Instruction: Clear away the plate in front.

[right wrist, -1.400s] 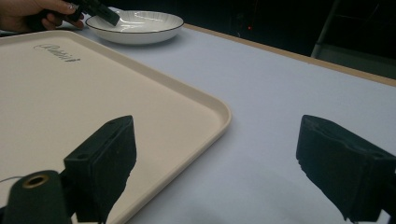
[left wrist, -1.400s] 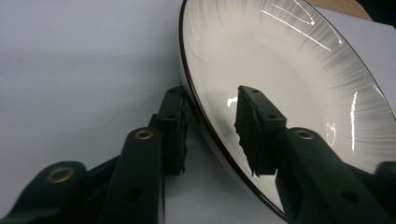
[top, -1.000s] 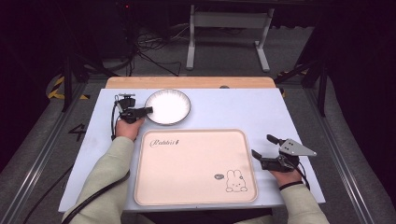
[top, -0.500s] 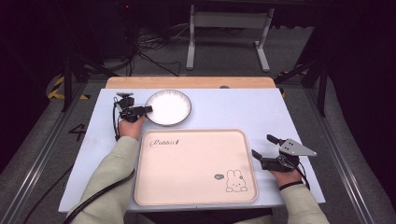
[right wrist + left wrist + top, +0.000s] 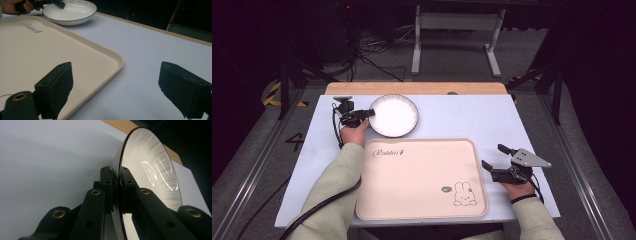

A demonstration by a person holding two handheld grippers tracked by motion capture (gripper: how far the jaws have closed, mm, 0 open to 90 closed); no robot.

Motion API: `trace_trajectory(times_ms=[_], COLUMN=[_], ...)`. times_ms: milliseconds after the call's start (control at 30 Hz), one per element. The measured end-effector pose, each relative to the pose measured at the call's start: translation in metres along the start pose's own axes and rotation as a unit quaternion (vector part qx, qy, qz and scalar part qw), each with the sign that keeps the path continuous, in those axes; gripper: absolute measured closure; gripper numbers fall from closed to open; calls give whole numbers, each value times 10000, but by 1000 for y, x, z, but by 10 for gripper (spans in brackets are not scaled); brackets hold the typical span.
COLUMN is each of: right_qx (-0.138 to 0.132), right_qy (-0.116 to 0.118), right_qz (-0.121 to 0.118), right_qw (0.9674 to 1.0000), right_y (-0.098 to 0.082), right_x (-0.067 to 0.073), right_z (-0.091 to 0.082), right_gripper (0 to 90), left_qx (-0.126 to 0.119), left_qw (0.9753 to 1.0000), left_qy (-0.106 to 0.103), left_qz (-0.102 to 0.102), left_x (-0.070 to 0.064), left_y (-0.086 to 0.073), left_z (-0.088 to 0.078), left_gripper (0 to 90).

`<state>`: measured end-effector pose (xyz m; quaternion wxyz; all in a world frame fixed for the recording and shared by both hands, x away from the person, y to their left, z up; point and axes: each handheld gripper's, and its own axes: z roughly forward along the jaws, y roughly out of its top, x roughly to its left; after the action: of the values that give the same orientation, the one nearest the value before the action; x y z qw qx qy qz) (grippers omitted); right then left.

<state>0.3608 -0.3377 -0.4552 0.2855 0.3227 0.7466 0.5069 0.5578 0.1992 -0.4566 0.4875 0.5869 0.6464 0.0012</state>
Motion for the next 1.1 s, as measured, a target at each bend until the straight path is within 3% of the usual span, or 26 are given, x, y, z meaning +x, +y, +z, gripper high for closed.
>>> trace_trajectory(times_ms=[133, 400, 733, 1100], right_qx=[5, 4, 3, 7], right_qy=[-4, -1, 6, 12], right_qz=[-8, -9, -10, -22], right_qw=[10000, 10000, 10000, 10000], right_y=[0, 0, 0, 0], right_x=[0, 0, 0, 0], right_z=[0, 0, 0, 0], right_gripper=[129, 129, 129, 129], left_qx=[-68, -134, -233, -307], left_qw=[9999, 9981, 9957, 9932], left_qy=[35, 223, 274, 197], left_qz=[100, 562, 850, 1103], left_x=[-6, -21, -38, -54], left_y=[2, 7, 14, 21], left_z=[-4, -14, -27, -48], left_gripper=[833, 827, 817, 814])
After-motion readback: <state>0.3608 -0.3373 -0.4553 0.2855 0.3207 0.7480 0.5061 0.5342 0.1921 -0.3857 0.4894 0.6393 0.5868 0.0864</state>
